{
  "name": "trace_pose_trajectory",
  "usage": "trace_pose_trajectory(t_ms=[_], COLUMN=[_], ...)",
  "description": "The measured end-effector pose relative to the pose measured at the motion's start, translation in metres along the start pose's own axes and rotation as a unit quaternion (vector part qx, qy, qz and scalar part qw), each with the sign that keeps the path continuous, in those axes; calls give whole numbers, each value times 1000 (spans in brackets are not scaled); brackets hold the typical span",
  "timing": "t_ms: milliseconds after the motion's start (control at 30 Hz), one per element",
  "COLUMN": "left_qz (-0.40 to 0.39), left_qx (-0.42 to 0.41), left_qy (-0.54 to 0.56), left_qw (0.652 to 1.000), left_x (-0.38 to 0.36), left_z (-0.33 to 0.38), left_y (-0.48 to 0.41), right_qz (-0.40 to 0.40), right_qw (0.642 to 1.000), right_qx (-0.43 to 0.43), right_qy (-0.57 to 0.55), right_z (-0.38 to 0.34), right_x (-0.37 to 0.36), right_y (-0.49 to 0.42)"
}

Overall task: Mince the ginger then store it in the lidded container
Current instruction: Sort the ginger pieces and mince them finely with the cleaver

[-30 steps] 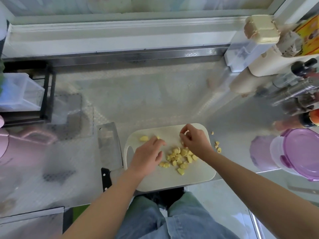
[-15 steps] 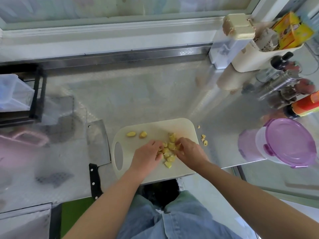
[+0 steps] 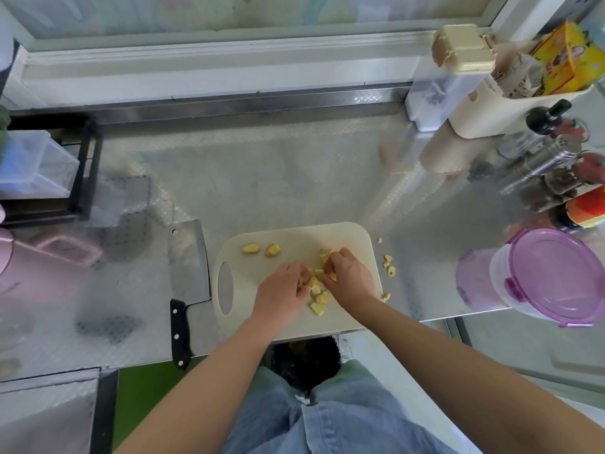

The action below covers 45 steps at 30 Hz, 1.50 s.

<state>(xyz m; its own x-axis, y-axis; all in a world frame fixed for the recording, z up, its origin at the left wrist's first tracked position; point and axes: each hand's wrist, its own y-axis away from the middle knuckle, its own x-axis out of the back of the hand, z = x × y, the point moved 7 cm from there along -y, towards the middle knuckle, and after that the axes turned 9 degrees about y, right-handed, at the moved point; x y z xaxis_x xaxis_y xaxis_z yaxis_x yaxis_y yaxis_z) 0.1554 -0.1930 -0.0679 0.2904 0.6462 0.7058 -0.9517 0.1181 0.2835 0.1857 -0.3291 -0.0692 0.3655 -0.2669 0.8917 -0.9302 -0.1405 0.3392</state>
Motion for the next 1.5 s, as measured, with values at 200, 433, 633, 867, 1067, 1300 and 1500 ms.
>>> trace_pose_trajectory(t_ms=[200,433,633,867,1067,1300,1500], left_qz=[67,55,113,138,122,100,19], left_qx=[23,56,62,70,56,-9,-48], left_qy=[69,86,52,-73,-67,-21,0], left_qw=[995,993,990,985,989,995,999], left_x=[17,16,33,59,61,54,30], left_z=[-7,-17,-22,-32,-42,-34,-21], left_y=[-7,-16,-15,-28,-36,-23,-17], right_qz=[70,12,29,-52,7,-62,-38], right_qw=[994,996,991,994,996,982,991], right_qx=[30,91,90,78,77,176,132], right_qy=[-73,10,-94,-65,-45,-39,1], right_z=[0,-30,-35,-60,-60,-49,-19], right_x=[25,-4,8,0,4,11,19], right_y=[-8,-26,-39,-70,-72,-46,-25])
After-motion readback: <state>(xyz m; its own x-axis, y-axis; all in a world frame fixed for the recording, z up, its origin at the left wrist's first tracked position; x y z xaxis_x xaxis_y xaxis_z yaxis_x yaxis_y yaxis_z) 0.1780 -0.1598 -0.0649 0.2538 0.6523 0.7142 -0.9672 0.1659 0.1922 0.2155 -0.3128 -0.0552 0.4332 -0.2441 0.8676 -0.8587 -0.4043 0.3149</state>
